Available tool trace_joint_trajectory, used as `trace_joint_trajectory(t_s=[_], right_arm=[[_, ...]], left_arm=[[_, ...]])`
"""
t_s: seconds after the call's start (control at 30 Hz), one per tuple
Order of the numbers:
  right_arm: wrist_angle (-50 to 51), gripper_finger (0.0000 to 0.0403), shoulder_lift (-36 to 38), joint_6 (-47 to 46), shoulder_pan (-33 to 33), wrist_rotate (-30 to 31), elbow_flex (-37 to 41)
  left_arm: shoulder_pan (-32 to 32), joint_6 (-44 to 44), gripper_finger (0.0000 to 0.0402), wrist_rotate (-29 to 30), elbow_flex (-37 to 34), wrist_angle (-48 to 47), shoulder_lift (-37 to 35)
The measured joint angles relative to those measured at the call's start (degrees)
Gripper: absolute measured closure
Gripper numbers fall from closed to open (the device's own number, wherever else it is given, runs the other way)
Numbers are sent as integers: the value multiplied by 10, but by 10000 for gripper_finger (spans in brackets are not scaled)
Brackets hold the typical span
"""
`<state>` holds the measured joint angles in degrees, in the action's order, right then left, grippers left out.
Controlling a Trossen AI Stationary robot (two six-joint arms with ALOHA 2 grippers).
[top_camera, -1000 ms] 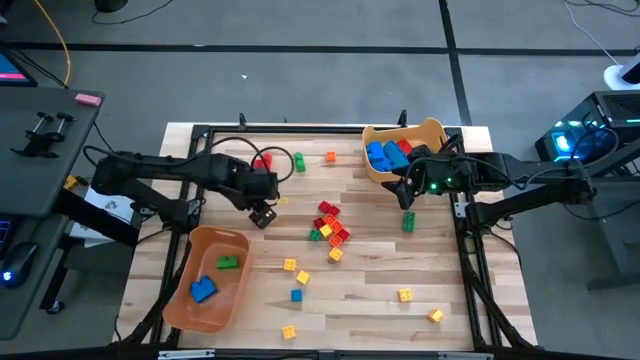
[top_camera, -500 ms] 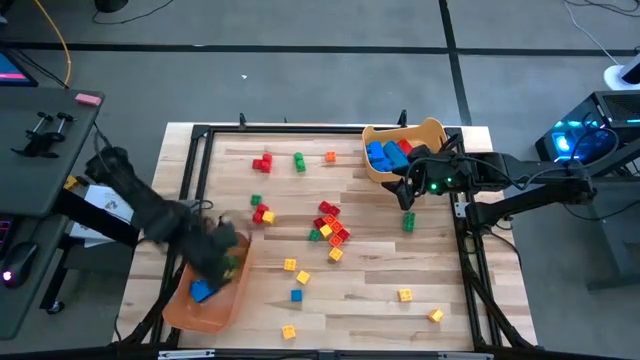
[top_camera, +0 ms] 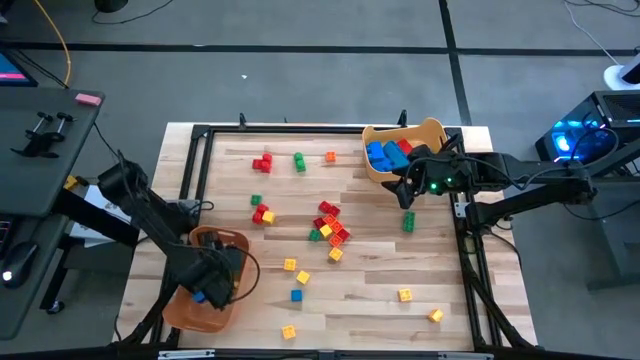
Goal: Sort blocks by size
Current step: Remove the green game piece from the orange bin and put it into the yellow bin
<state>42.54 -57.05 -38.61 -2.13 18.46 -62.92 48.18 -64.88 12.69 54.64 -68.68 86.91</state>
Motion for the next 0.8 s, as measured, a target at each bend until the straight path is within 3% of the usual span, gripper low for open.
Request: trace_joint_trajectory(t_s=[0.37,0.6,0.7,0.8], right_arm=[[-2,128,0,-20,0,0,0],[-3,128,0,-25,0,0,0],[-3,128,0,-25,0,0,0],[-3,128,0,-25,0,0,0]], left_arm=[[-2,16,161,-16,-104,166,-1],[-8,-15,168,-46,-139,197,-3],[-11,-17,207,-61,-136,209,-4],[-13,-27,284,-71,-123,208,-5]])
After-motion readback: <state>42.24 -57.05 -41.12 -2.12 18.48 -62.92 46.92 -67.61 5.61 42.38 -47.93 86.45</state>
